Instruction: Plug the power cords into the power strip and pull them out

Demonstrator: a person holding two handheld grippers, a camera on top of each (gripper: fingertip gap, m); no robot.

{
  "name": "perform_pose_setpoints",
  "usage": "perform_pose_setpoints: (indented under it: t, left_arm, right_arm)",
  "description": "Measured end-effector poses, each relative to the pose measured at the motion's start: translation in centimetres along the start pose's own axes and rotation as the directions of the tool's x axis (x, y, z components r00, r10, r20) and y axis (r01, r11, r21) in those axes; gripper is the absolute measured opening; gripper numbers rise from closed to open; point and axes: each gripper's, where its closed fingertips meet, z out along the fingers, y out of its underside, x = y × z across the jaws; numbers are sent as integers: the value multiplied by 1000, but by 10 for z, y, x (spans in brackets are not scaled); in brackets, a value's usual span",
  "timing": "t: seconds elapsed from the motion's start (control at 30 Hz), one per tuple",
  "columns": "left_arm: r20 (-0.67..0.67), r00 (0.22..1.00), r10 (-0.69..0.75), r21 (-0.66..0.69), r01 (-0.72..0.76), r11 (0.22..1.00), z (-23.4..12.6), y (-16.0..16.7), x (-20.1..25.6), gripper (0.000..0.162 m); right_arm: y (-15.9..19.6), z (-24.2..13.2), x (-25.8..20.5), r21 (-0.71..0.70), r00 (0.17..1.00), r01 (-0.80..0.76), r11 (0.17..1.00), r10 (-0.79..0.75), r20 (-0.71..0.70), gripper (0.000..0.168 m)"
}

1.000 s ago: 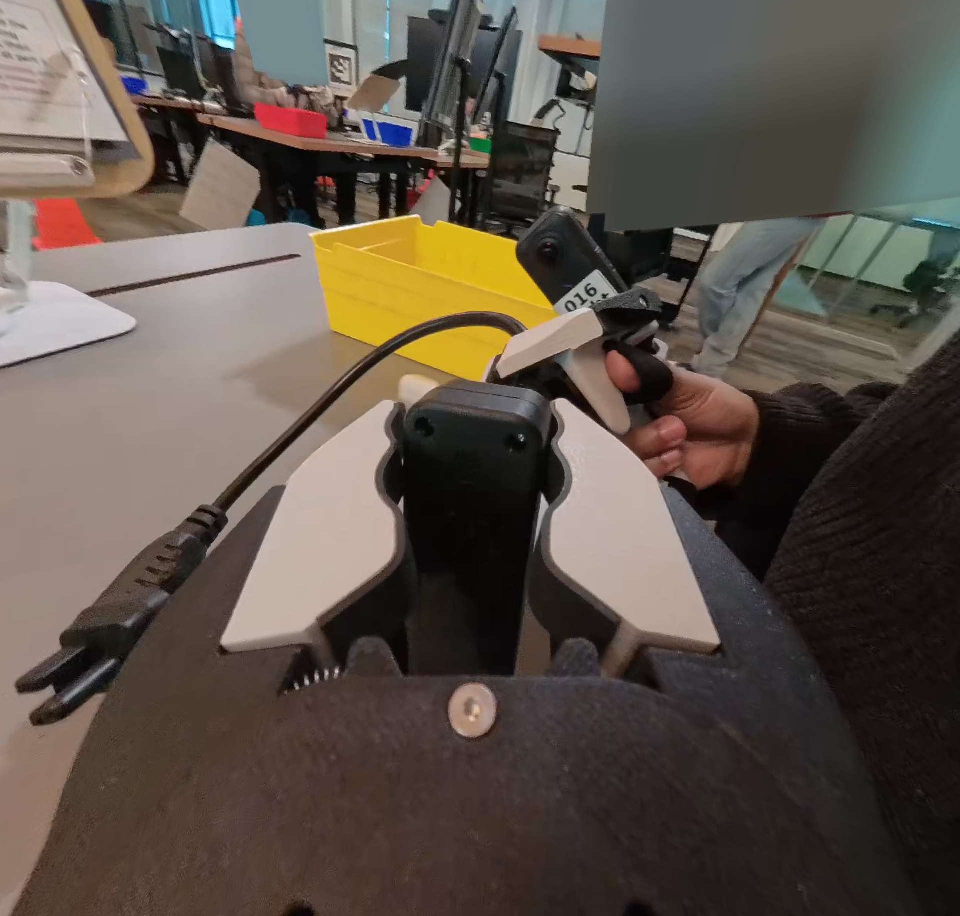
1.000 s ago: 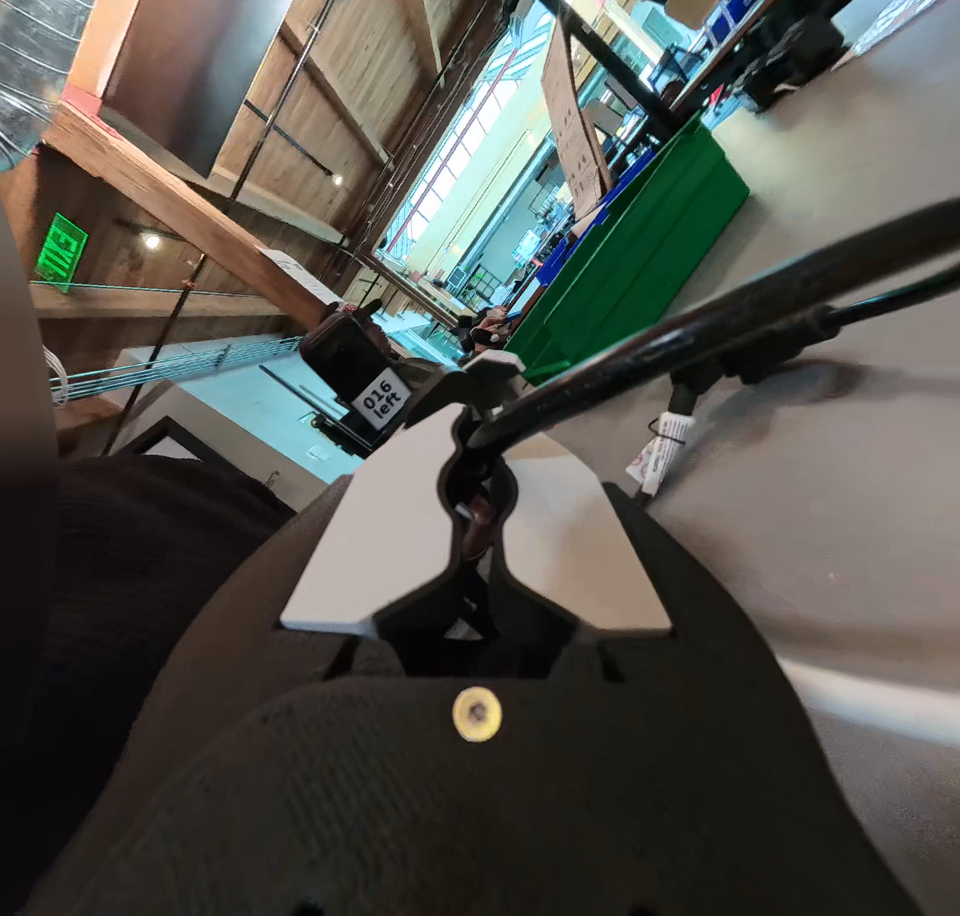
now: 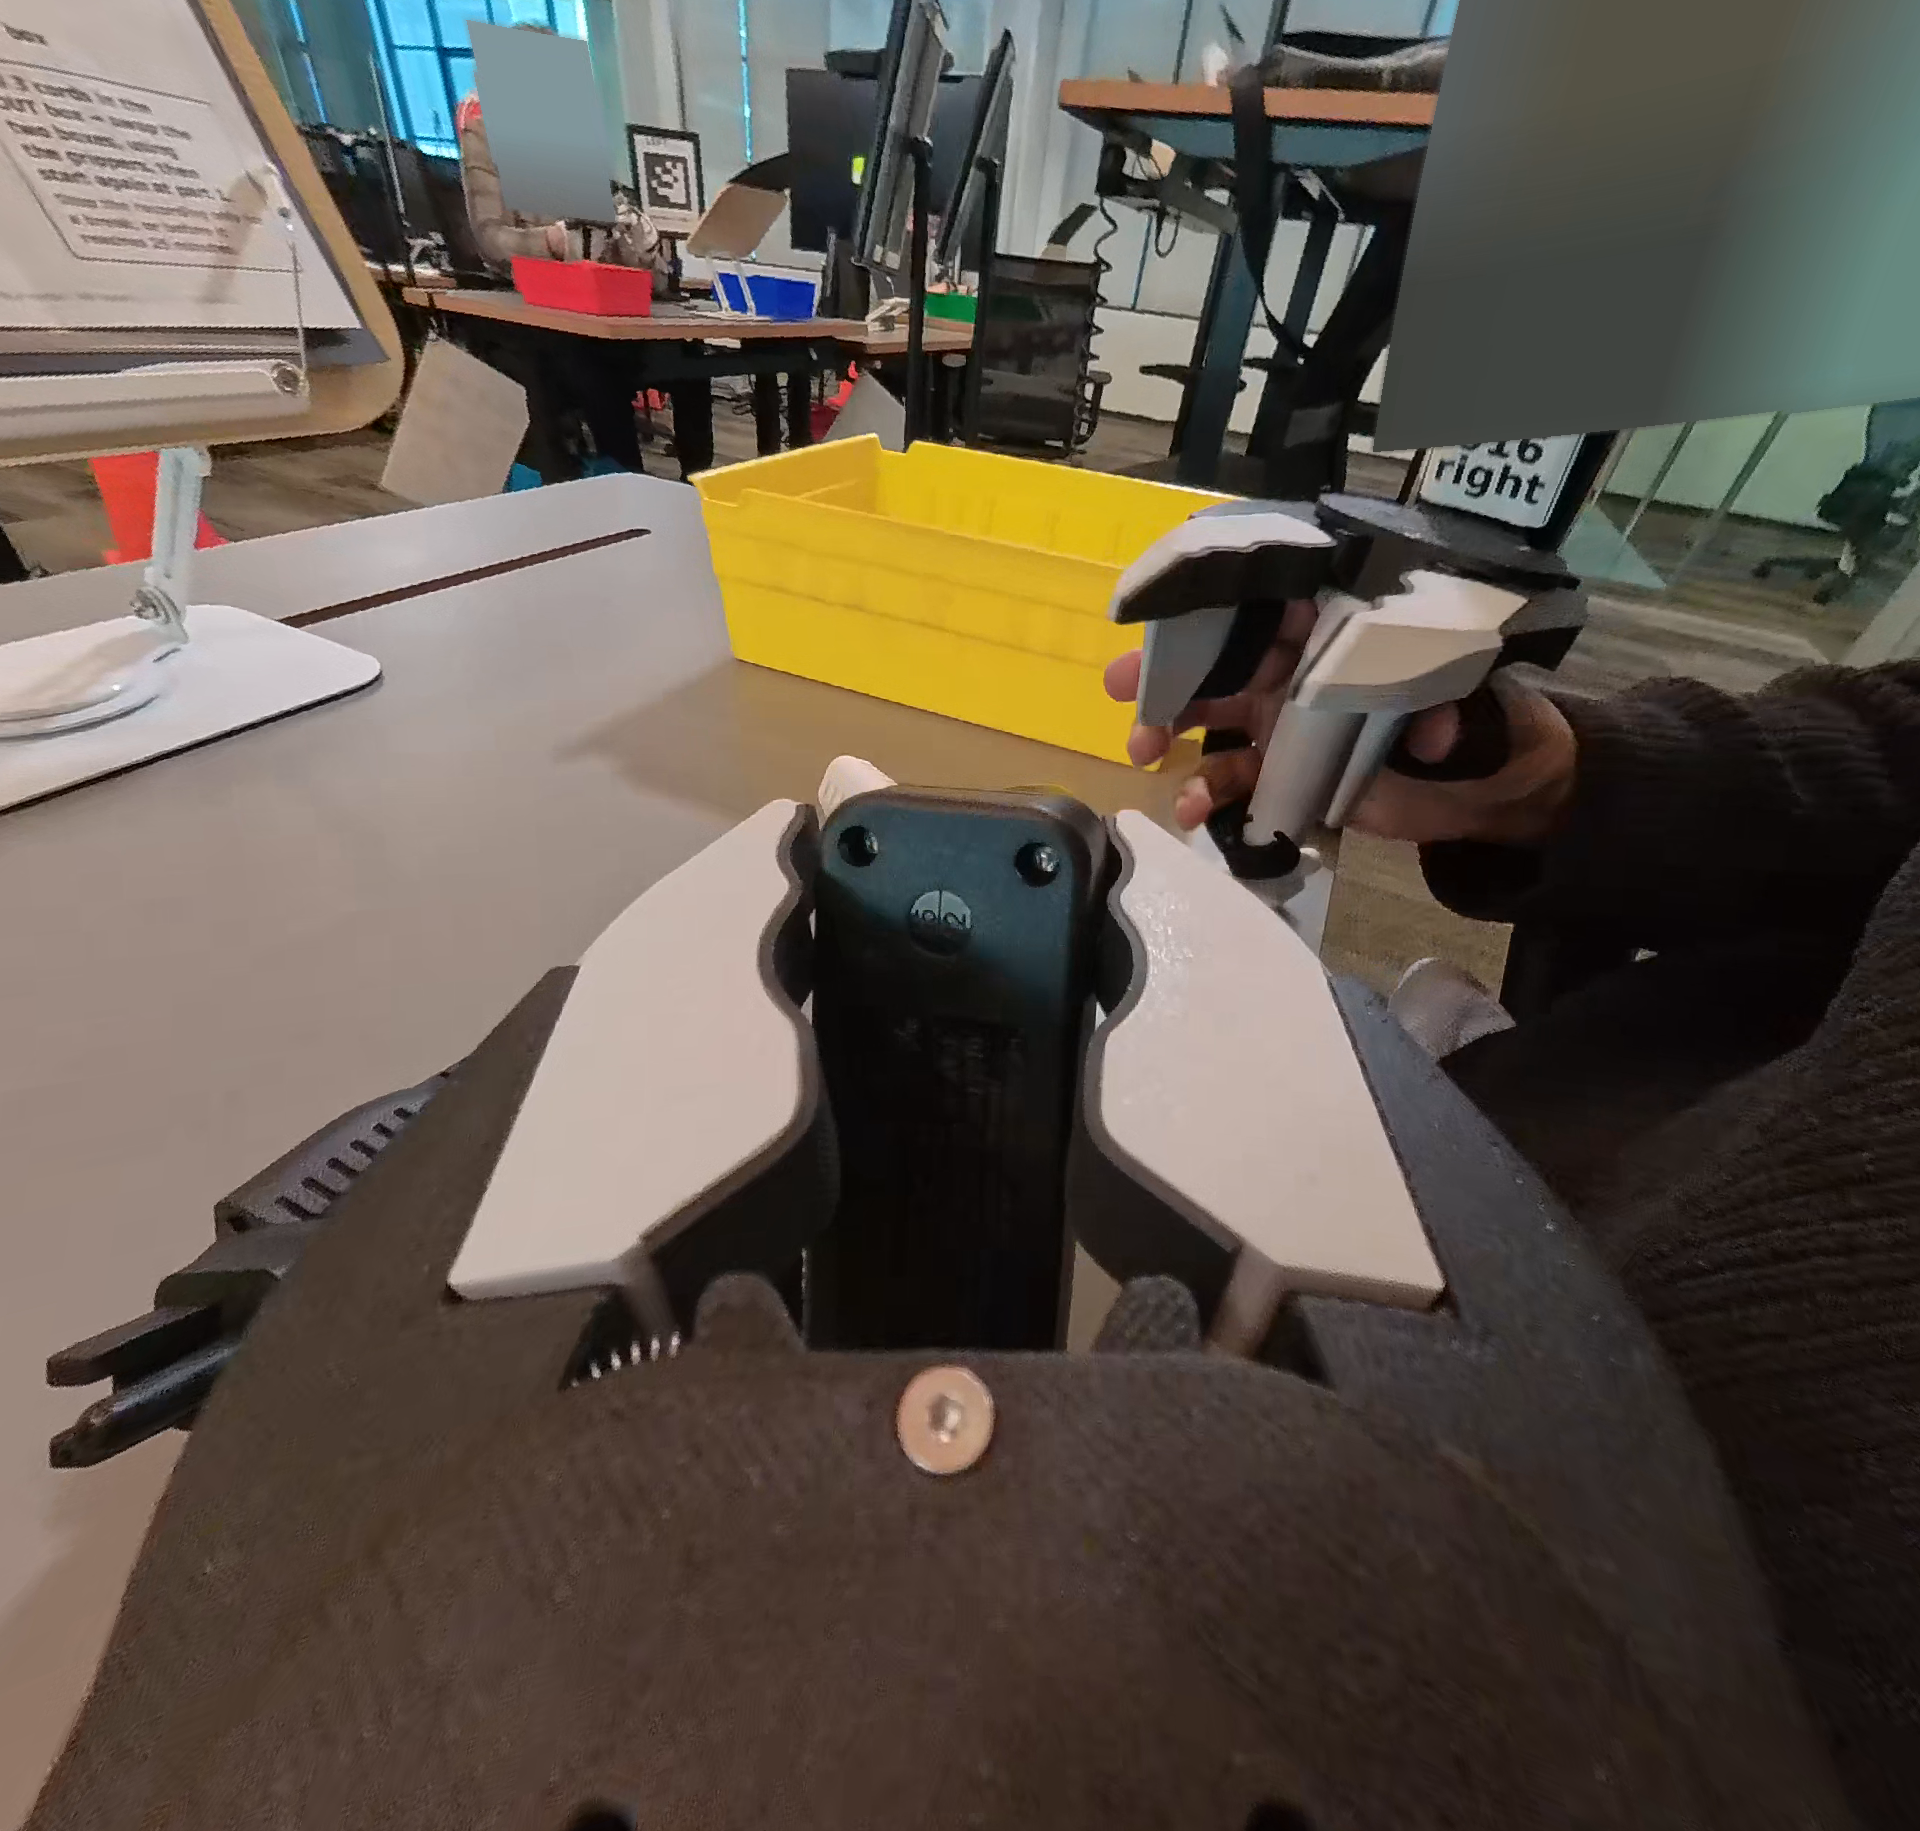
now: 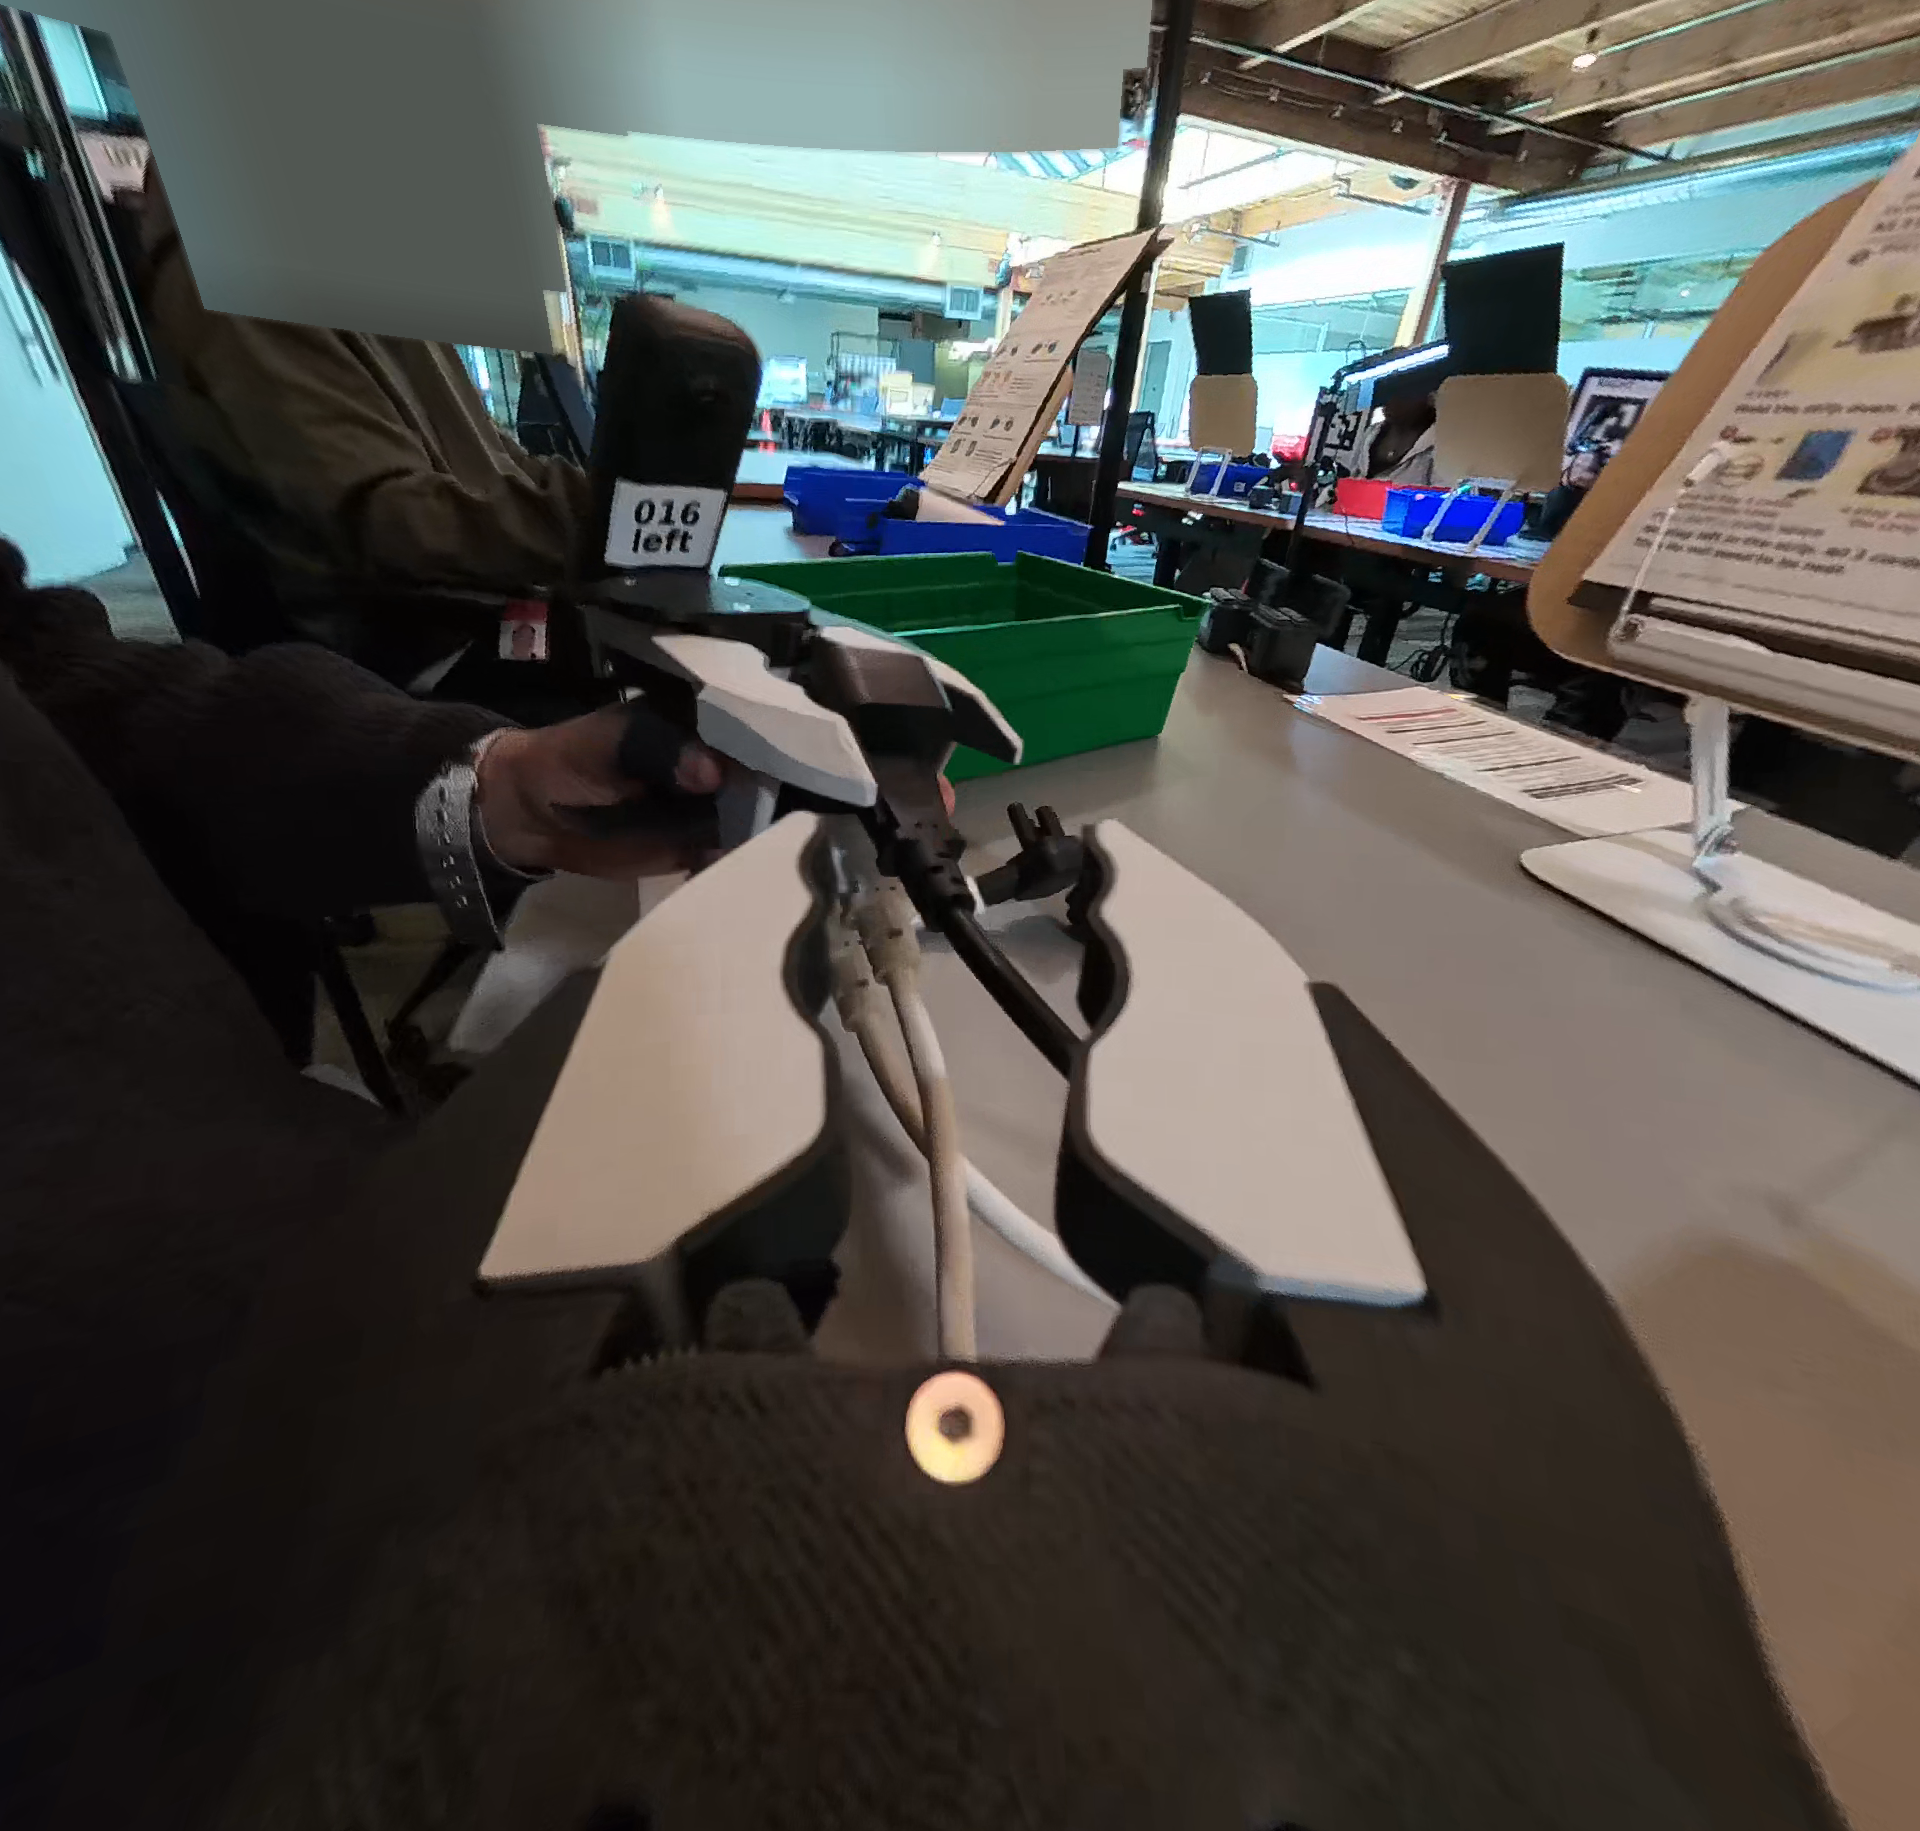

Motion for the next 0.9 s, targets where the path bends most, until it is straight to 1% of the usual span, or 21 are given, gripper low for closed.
perform_pose_setpoints:
  t: [0.07,0.13,0.23,0.33,0.43,0.5,0.6,0.67,0.7,0.87,0.9]
  left_arm:
    - [0,1000,16,-14,-16,1000,1,2,2,51]
    - [1,1000,27,-24,-27,999,3,4,4,51]
    - [2,999,39,-31,-39,999,4,5,6,51]
    - [4,999,47,-37,-46,998,4,6,7,50]
    - [-4,999,54,-43,-54,998,5,7,8,50]
    - [-5,998,58,-47,-58,997,6,8,8,50]
    - [-4,998,64,-52,-64,997,6,9,8,50]
    - [1,997,74,-63,-74,995,8,10,9,50]
    - [13,997,81,-67,-80,995,9,11,8,50]
    - [82,990,114,-90,-107,990,13,14,4,51]
    - [96,987,126,-95,-117,989,14,14,3,51]
  right_arm:
    - [6,4,-5,-44,997,70,997,-69,21,25]
    - [12,11,-7,-83,993,112,990,-110,31,21]
    - [21,18,-10,-127,993,109,986,-103,55,22]
    - [28,21,-11,-182,995,61,981,-44,93,18]
    - [32,24,-7,-214,992,19,977,8,125,18]
    - [33,27,-7,-227,986,8,974,29,162,23]
    - [43,34,-7,-307,982,-19,951,75,173,46]
    - [49,38,-6,-354,984,-24,935,84,155,50]
    - [49,39,-5,-360,986,-28,932,84,142,48]
    - [48,35,-2,-392,994,-49,919,84,72,24]
    - [51,35,-1,-409,994,-56,911,88,60,25]
